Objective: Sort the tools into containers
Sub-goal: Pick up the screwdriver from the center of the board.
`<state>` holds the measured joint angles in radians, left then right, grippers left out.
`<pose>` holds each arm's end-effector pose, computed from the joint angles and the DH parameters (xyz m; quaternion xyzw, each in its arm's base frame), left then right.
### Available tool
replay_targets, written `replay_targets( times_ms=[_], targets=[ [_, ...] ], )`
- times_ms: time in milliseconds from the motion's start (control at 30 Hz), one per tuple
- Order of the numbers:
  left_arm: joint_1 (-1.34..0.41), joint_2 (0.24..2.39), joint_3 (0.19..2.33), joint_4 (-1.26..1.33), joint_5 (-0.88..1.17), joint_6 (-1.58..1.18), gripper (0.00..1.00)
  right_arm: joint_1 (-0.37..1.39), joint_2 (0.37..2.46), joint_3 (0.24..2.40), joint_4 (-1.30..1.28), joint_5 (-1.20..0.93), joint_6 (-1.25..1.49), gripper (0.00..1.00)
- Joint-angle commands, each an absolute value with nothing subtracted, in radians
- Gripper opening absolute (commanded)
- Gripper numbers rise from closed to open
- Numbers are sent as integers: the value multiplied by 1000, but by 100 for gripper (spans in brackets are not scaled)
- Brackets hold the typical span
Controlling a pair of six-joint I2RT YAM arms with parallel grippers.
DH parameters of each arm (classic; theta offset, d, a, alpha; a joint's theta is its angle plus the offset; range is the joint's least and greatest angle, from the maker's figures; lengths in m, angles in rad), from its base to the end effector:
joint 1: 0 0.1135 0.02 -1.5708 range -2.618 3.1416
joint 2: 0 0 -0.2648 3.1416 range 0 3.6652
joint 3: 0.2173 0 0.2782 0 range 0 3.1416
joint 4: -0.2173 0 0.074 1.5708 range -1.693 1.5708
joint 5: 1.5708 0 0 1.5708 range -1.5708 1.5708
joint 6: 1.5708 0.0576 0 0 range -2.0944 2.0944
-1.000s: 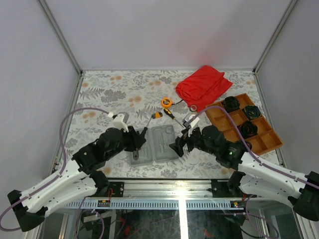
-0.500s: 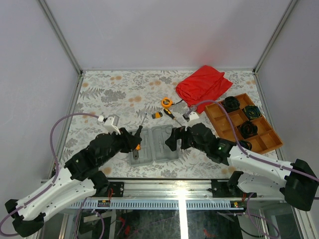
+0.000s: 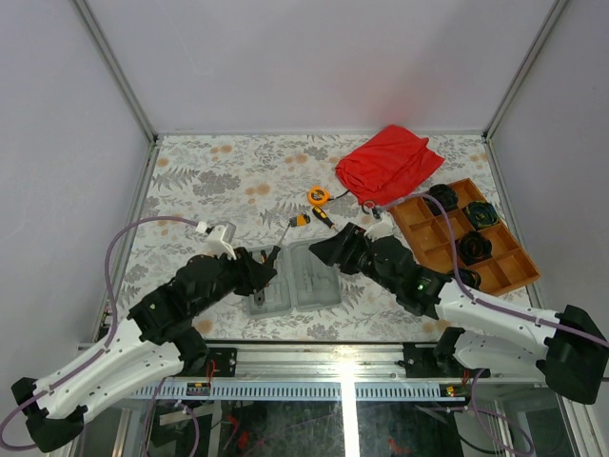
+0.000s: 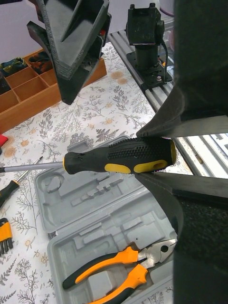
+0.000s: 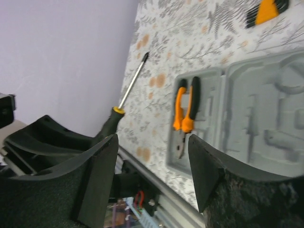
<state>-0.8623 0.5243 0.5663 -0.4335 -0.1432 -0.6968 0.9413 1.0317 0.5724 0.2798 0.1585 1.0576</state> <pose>0.1239 -0.1319 0.2674 0.0289 0.8295 -0.3476 0.4363 0.1739 0.2233 0.2507 0.0951 0.7610 0.5045 0.3966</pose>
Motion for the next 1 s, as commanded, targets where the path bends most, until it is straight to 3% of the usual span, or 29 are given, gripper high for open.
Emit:
replay_targets(
  times_ms=[0,233,667,967],
  targets=[
    [-861,534,549,-329,-92,-674,0,1014,1095,616,440,227,1232,66],
    [-861,549,541,-294,-46,-663,0,1123,1234,655,601,305,1340,60],
    [-861,548,528,-256,30,-653,0,1132,1334,664,688,306,1427,45],
    [-861,551,508,-234,91,-658,1,1131,1347,628,729,311,1438,15]
  ],
)
